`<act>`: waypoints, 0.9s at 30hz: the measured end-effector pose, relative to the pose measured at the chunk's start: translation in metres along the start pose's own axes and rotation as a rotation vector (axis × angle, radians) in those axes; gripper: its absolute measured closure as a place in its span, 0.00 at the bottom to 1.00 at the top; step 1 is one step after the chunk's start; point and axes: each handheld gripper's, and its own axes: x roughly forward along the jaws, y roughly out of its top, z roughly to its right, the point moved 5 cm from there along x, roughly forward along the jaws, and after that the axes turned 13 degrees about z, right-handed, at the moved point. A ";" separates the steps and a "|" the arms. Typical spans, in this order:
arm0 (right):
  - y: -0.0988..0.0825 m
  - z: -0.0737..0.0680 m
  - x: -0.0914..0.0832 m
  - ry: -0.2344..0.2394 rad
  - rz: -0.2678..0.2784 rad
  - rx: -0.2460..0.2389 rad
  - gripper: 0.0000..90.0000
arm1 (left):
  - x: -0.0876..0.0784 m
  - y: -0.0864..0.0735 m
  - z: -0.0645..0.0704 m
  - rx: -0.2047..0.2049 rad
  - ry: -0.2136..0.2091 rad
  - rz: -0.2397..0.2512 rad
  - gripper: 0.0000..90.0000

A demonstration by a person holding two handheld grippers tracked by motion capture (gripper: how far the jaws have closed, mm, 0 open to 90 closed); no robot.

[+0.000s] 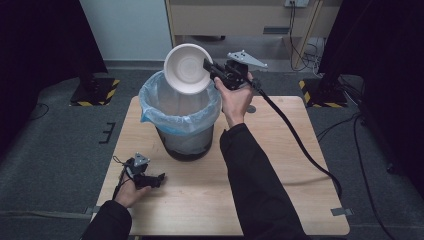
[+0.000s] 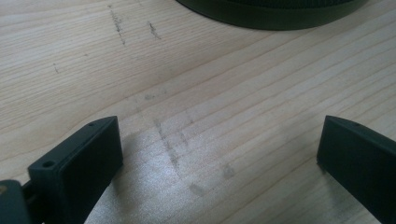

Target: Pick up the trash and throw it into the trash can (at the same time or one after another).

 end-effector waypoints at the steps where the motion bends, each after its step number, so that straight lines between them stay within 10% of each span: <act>1: -0.002 0.000 0.001 -0.001 -0.005 0.000 0.93 | 0.000 0.000 0.000 0.000 0.000 0.000 0.00; 16: -0.029 -0.004 0.002 0.019 -0.099 -0.050 0.92 | 0.000 0.000 0.000 0.000 0.000 0.000 0.00; 27: -0.020 -0.001 0.001 0.029 -0.095 -0.014 0.59 | 0.000 0.000 0.000 0.000 0.000 0.000 0.00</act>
